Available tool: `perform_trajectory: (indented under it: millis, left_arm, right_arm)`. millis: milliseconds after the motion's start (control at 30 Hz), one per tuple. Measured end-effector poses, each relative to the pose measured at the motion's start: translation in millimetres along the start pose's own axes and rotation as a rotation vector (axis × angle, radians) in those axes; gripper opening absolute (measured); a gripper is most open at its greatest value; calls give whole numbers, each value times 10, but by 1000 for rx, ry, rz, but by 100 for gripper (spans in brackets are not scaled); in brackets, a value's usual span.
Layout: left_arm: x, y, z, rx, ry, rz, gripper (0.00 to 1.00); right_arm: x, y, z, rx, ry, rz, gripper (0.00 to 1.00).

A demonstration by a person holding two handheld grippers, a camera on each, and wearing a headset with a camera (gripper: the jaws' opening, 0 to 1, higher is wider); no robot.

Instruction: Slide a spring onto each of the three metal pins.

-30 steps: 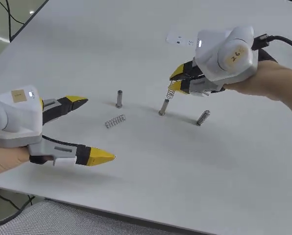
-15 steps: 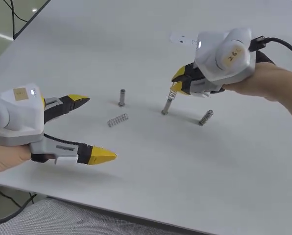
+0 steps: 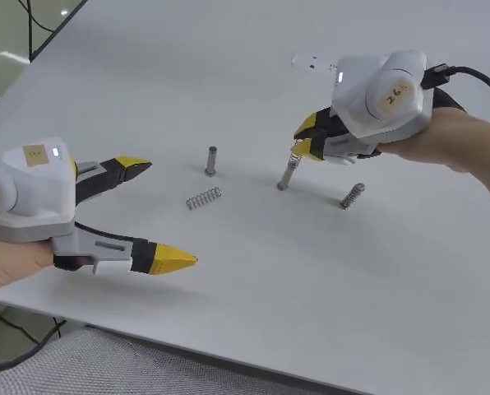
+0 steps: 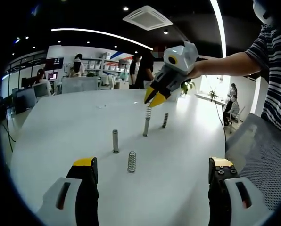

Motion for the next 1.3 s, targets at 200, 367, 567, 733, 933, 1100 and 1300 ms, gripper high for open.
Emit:
perform_trajectory:
  millis: [200, 367, 567, 733, 933, 1100, 1300]
  left_arm:
    - [-16, 18, -13, 3, 1, -2, 97]
    - [-19, 23, -21, 4, 3, -2, 97]
    - [-14, 34, -26, 5, 2, 2, 97]
    - [-11, 43, -39, 7, 10, 8, 96]
    - [-2, 37, -36, 6, 12, 12, 96]
    - [2, 38, -33, 5, 13, 10, 96]
    - [6, 36, -23, 5, 14, 9, 96]
  right_arm:
    - [9, -43, -42, 6, 0, -6, 11]
    - [-48, -148, -87, 21, -9, -19, 11]
    - [-135, -261, -158, 30, -27, -32, 11]
    - [-156, -294, -174, 38, -32, -40, 11]
    - [-157, -319, -218, 46, -63, -42, 11]
    - [-173, -365, -239, 50, -77, -41, 12]
    - [-165, -359, -271, 53, -100, -42, 12]
Point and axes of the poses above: the centre of the closed fingertips' face, and the gripper's own axes: y roughly backward along the fingers, z roughly to its right, x roughly out of its top, the point moved 2 cm from there along y, roughly backward along the fingers, and after that the axes turned 9 degrees about y, right-handed, at the moved point
